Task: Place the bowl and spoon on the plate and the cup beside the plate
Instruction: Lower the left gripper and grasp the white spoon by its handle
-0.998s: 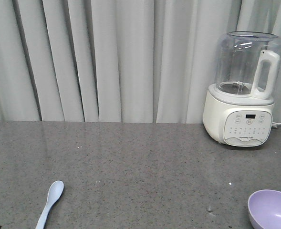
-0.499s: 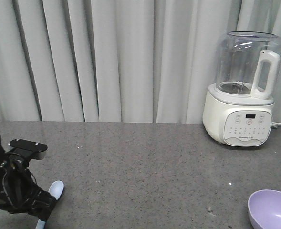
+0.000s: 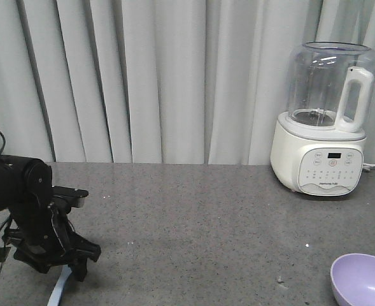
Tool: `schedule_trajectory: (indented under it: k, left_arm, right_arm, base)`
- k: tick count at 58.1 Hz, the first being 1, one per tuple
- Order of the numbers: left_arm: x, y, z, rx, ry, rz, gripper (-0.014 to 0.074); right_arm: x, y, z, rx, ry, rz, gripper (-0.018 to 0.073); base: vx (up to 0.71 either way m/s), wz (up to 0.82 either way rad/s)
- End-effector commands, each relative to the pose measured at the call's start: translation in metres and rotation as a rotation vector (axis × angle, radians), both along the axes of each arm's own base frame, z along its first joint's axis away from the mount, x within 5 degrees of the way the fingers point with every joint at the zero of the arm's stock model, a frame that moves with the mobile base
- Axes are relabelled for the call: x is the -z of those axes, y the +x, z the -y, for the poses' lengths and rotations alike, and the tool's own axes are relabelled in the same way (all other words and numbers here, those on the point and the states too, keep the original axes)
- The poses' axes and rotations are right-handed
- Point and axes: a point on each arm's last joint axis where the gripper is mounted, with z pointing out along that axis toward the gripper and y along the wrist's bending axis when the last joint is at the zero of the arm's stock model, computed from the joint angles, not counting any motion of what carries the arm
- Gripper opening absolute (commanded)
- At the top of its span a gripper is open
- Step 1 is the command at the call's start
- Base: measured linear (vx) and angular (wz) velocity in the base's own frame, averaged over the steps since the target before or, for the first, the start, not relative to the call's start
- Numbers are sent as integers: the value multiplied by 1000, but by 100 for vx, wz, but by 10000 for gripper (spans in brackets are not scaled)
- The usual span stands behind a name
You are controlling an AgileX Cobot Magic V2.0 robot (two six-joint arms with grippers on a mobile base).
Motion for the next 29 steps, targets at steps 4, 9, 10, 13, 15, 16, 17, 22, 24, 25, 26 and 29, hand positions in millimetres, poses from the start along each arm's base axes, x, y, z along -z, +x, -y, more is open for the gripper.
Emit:
schedule_trajectory:
  k: [4,9,10,13,15,16,17,22,24,25,26,29]
  left_arm:
    - [-24,2,3,-1,-19,66,559]
    - [-20,3,3,-1,-16,54,556]
    - [-19,3,3,-1,-15,49,556]
    - [-17,4,3,-5,-13,38,555]
    - [-15,3,3,-8,-11,27,555]
    - [-14,3,3,-8,-9,19,555]
    - [-13,3,3,-8,-8,13,555]
    - [-11,3,3,-8,-3,-3,555]
    - [-10,2,3,-8,-2,-8,555]
    - [-10,2,3,-8,-2,-10,555]
    - [-10,2,3,-9,-1,-12,555]
    - [-10,1,3,-18,-1,-21,546]
  right_arm:
    - [-15,5,1,-7,-17,95,540]
    - [-15,5,1,-7,-18,95,540]
    - [-15,5,1,-7,-18,95,540]
    - [-15,5,1,-7,-18,95,540]
    - [-15,5,1,-7,-18,95,540]
    - [-15,5,1,-7,-18,95,540]
    - [-15,5,1,-7,-18,95,540]
    - [-15,5,1,-7,-18,95,540]
    - [-15,5,1,-7,-18,95,540]
    - [-15,5,1,-7,-18,95,540]
    - [-15,5,1,-7,-18,95,540]
    - [-15,5,1,-7,-18,95,540]
  base:
    - [0,0]
    - [0,0]
    - [0,0]
    - [0,0]
    - [0,0]
    - [0,0]
    - [0,0]
    - [0,0]
    - [0,0]
    - [0,0]
    - [0,0]
    - [0,0]
